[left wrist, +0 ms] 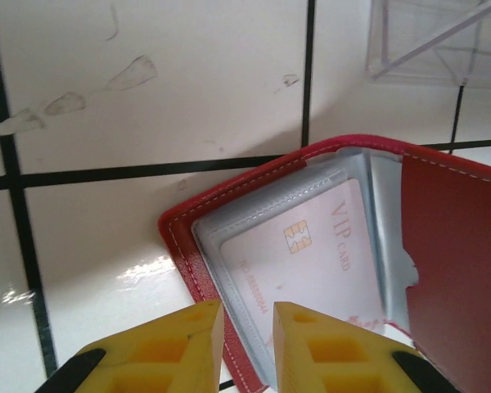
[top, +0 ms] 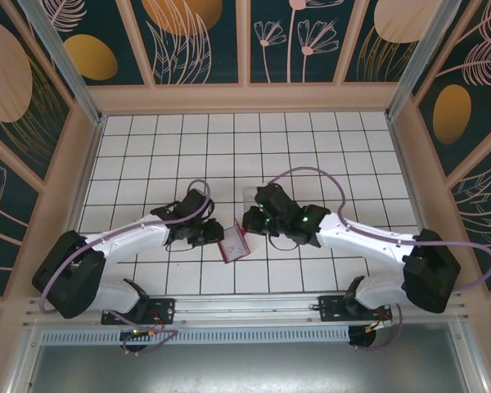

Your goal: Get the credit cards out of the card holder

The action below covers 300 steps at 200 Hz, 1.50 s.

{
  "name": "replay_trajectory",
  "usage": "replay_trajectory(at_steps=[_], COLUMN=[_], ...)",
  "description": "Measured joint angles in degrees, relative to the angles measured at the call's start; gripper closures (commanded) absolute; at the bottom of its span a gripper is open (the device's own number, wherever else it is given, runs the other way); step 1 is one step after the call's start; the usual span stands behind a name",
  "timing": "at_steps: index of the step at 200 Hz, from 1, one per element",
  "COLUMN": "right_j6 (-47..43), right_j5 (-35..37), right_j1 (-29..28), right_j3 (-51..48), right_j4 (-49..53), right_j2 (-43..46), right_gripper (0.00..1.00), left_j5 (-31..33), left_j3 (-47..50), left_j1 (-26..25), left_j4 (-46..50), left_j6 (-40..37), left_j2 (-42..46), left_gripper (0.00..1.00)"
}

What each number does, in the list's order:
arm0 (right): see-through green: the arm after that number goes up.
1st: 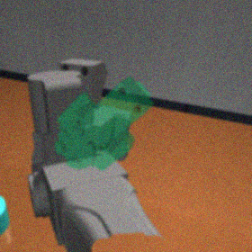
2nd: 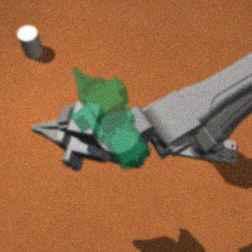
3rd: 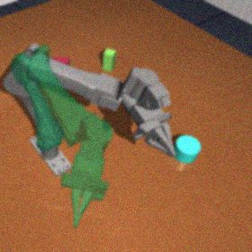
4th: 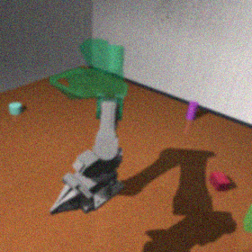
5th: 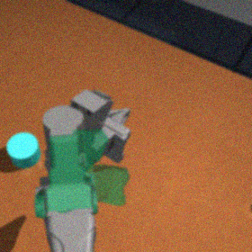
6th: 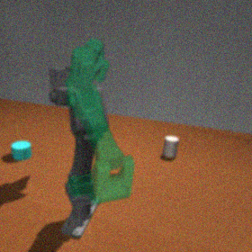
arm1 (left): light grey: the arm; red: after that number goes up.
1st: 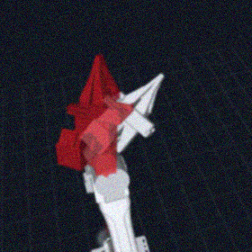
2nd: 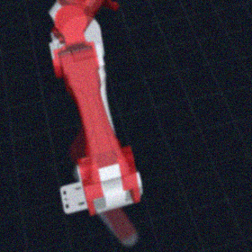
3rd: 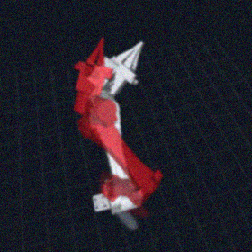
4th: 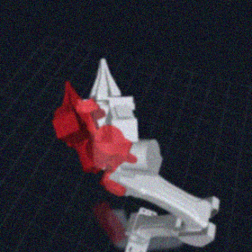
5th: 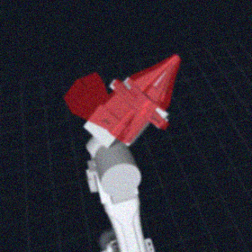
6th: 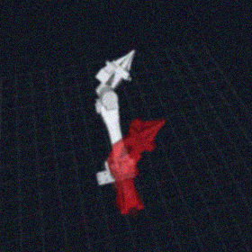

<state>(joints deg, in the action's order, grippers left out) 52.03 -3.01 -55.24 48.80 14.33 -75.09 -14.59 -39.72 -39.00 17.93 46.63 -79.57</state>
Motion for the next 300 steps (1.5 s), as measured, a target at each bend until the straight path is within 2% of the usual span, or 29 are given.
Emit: replay_trajectory(at_steps=[48,99,118,136,179,225,250,300], right_j6=[1.5,2.6,2.6,2.5,2.1,1.0,0.4,0.9], right_j5=[3.2,6.2,7.7,8.3,10.8,12.0,9.4,-3.5], right_j1=[0.4,0.5,0.5,0.5,0.5,0.5,0.5,0.6], right_j3=[-4.9,-11.0,-11.9,-12.2,-9.9,0.3,3.9,3.0], right_j4=[5.5,10.0,10.8,11.0,15.1,21.2,20.9,10.6], right_j2=[3.9,4.2,4.2,4.1,4.1,5.0,5.0,-1.2], right_gripper=[1.0,1.0,0.95,0.85,0.73,0.68,0.68,0.71], left_j5=[-1.3,-2.2,-2.7,-3.3,-4.6,-5.1,-4.9,-4.5], left_j3=[-3.7,-5.8,-5.8,-5.8,-5.8,-5.8,-5.8,-4.5], left_j1=[-0.2,-1.9,-1.9,-1.9,-1.9,-1.9,-1.9,-1.9], left_j4=[-0.1,-0.2,-0.3,-1.0,-2.3,-3.2,-3.1,-3.1], left_j6=[-0.5,-0.5,-0.5,-0.5,0.0,0.1,-0.1,-0.6], left_j2=[-2.5,-4.8,-5.2,-5.7,-7.2,-7.8,-8.9,-9.4], left_gripper=[0.76,0.77,0.78,0.78,0.79,0.8,0.82,0.81])
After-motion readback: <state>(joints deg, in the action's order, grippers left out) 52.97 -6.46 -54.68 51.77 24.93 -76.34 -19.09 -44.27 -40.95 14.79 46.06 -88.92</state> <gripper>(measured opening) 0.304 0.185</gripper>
